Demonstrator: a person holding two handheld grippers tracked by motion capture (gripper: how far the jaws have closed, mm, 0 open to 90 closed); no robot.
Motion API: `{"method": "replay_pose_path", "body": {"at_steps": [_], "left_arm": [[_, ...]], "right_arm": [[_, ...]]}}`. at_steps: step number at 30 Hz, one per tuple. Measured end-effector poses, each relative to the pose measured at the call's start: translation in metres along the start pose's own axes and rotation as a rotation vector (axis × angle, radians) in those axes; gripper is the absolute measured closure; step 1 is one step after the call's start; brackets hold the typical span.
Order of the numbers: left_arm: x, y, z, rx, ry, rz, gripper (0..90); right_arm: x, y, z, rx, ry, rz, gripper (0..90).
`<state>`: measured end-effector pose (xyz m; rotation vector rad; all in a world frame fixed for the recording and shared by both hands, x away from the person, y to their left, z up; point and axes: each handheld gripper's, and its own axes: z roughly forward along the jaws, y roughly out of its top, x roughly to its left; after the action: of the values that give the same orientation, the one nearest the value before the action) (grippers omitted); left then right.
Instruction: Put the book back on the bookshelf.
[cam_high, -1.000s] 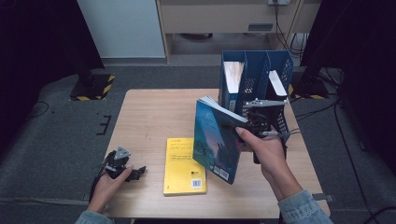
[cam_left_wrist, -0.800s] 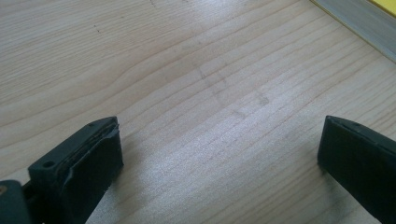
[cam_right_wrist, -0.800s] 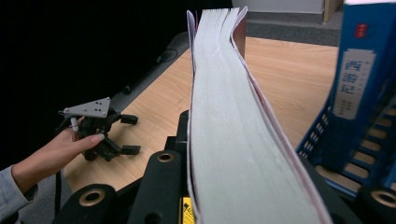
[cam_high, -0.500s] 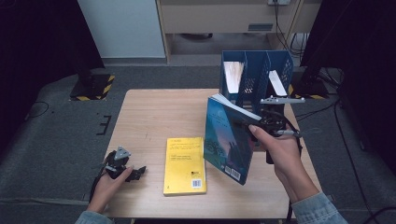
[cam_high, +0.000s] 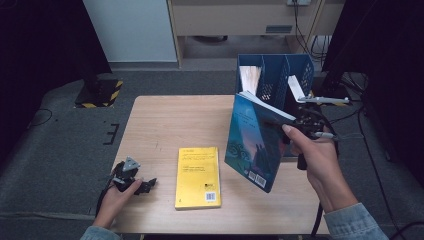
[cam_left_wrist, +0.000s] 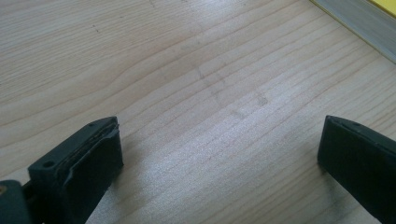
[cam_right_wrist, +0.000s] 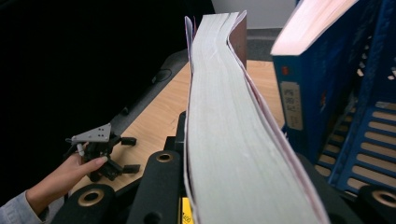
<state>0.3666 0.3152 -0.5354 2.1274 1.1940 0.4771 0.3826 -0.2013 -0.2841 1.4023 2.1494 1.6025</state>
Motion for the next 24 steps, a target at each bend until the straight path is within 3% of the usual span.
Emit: {"method": "replay_pose_path", "body": {"at_steps": [6, 24], "left_arm": [[0.0, 0.0, 0.0, 0.0, 0.0, 0.0, 0.0], [-0.001, 0.0, 0.0, -0.002, 0.0, -0.005, 0.0]], "right_arm": [[-0.009, 0.007, -0.015, -0.015, -0.031, 0.019, 72.7], [-0.036, 0.028, -0.034, -0.037, -0.135, 0.061, 72.6]]}}
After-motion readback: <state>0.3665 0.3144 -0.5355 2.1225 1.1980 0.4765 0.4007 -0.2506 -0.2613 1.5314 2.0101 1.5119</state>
